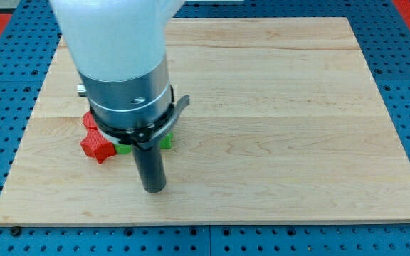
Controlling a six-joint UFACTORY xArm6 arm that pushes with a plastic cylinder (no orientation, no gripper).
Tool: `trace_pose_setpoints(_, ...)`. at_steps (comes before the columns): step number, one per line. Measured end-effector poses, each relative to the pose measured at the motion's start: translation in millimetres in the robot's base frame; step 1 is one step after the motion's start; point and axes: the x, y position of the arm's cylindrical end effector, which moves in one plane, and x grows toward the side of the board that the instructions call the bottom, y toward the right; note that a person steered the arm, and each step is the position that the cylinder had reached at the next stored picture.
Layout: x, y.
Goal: Push the red star into the green star
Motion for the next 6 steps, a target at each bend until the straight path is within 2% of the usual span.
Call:
trace_pose_setpoints(2,36.5,-41.6)
trace_pose_setpoints(3,27.1,-96.7)
trace_pose_setpoints(4,-8.2,-131.0)
trace_pose_setpoints(5,-47.3,-129.5)
trace_pose_setpoints(6,-84.6,-49.3)
